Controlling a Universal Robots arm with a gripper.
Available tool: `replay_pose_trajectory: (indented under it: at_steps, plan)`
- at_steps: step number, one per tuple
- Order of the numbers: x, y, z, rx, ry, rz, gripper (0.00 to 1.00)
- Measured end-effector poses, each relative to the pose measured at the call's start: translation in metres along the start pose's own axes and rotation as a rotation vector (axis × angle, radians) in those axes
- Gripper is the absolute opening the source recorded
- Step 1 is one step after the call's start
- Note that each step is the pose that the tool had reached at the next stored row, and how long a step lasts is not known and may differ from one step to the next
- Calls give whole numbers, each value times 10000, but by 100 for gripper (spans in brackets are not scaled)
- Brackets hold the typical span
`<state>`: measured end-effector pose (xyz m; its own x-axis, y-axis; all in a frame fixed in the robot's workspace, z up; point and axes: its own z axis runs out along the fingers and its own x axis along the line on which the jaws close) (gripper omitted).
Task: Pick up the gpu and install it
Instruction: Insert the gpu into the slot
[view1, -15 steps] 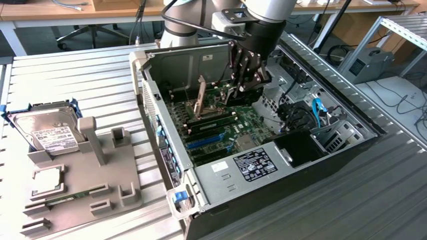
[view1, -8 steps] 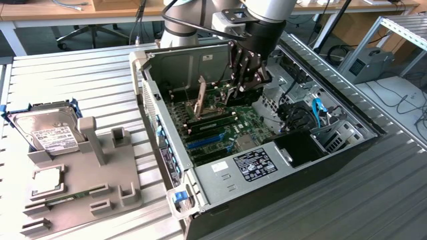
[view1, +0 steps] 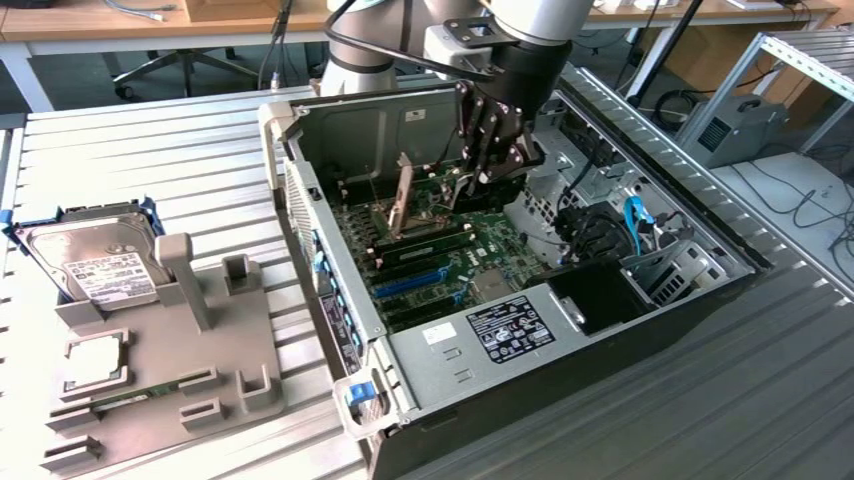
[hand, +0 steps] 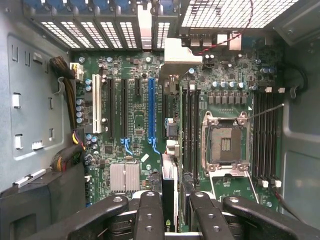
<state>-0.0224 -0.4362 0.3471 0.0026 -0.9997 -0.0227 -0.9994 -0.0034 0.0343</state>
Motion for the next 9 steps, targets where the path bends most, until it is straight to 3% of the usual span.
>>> replay_pose_trajectory:
  at_steps: [9]
  plan:
    - [0, 0, 0, -5, 7, -188, 26]
